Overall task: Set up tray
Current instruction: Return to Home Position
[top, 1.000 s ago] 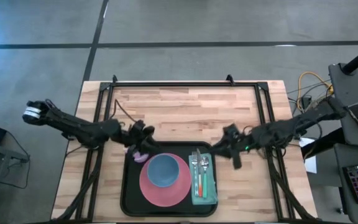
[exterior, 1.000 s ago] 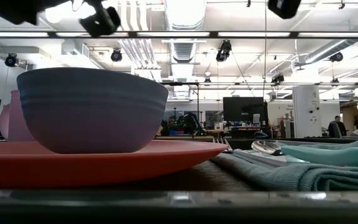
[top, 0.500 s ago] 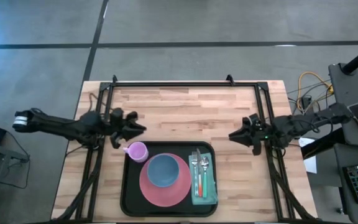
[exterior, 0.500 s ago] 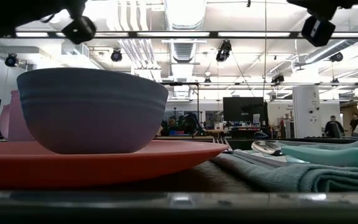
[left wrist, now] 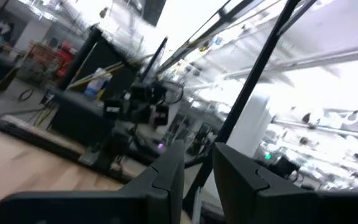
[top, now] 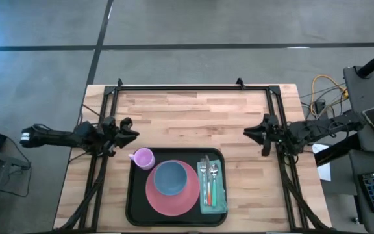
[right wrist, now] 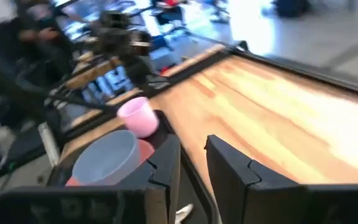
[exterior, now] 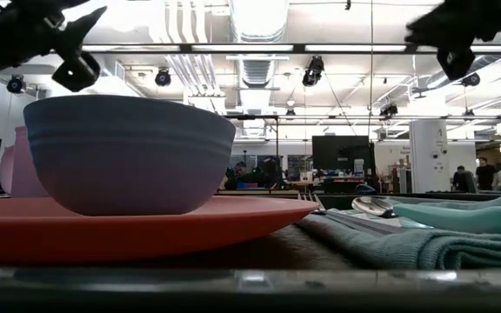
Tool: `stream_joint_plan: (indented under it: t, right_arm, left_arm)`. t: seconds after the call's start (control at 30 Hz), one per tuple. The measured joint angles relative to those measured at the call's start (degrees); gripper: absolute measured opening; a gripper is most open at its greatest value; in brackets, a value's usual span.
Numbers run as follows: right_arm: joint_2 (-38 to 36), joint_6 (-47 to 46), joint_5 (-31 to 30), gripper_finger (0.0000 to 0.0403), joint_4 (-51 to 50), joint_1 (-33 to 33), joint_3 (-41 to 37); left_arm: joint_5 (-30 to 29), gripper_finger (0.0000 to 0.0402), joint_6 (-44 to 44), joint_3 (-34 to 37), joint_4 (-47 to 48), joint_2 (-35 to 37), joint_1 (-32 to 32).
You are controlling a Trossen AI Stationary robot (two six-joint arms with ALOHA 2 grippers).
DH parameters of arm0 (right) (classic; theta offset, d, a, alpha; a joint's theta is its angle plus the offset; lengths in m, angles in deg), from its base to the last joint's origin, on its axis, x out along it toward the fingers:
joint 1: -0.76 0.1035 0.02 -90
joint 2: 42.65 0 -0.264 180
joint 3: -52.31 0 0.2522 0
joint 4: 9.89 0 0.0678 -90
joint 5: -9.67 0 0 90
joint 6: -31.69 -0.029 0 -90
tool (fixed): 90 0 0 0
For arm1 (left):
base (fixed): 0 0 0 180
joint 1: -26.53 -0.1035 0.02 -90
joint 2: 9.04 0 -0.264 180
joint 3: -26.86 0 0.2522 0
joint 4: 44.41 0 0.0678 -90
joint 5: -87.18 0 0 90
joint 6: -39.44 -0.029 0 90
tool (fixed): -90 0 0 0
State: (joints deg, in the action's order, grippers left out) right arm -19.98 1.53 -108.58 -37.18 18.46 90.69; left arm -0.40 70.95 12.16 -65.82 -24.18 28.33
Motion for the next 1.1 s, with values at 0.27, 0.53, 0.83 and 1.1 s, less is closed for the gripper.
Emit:
stream_joint_plan:
  t: [0.27, 0.53, 0.83, 1.1]
  right_arm:
    - [-3.3, -0.9, -1.9, 0.0077, 0.5, 0.0, -0.7]
    - [-9.9, 6.4, 2.5, 0.0069, 18.2, 0.0, -11.0]
    - [-13.1, 9.8, 4.7, 0.0072, 36.4, 0.0, -24.2]
    - [-13.2, 13.1, 5.8, 0.0078, 35.7, 0.0, -24.1]
  left_arm:
    - [-3.2, 0.0066, -6.5, -6.6, 27.1, 14.9, -2.0]
    - [-6.1, 0.0066, -9.2, -12.8, 36.8, 12.2, -2.7]
    - [-6.5, 0.0066, -8.5, -10.7, 36.5, 13.0, -2.7]
    - [-14.2, 0.0066, -7.4, -7.8, 35.5, 12.9, -2.7]
